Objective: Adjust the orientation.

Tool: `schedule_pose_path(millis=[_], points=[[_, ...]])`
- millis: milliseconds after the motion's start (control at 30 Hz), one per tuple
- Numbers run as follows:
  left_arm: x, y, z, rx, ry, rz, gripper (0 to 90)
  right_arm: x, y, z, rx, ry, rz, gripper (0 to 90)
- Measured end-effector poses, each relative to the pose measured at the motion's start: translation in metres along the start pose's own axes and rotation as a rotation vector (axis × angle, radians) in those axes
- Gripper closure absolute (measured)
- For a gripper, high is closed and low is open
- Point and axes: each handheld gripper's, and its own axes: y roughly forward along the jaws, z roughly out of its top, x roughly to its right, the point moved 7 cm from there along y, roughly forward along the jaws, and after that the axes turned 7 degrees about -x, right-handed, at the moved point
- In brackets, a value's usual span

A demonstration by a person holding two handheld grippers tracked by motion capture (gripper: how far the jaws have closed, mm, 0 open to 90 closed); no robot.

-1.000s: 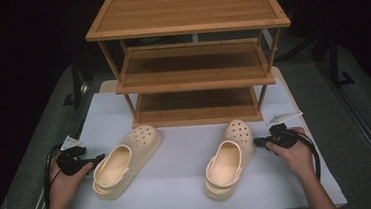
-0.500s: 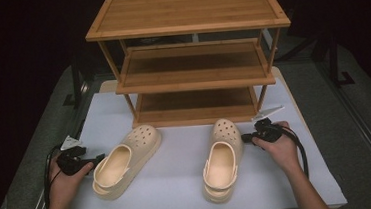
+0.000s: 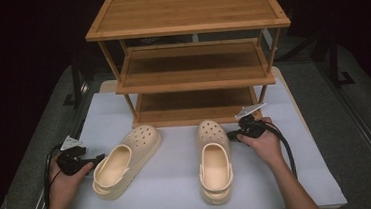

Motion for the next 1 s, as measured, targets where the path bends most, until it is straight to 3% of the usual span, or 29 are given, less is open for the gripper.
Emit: schedule_pose_path(millis=[767, 933, 1000], points=[[0.0, 0.0, 0.0, -0.003, 0.003, 0.0, 15.8, -0.027, 0.029, 0.042, 0.015, -0.061, 0.055, 90.0], [0.0, 0.0, 0.0, -0.002, 0.002, 0.0, 15.7, -0.028, 0.022, 0.041, 0.043, -0.047, 0.055, 89.4], [0.0, 0.0, 0.0, -0.003, 0.003, 0.0, 15.7, -0.028, 0.016, 0.037, 0.058, -0.03, 0.059, 83.7]])
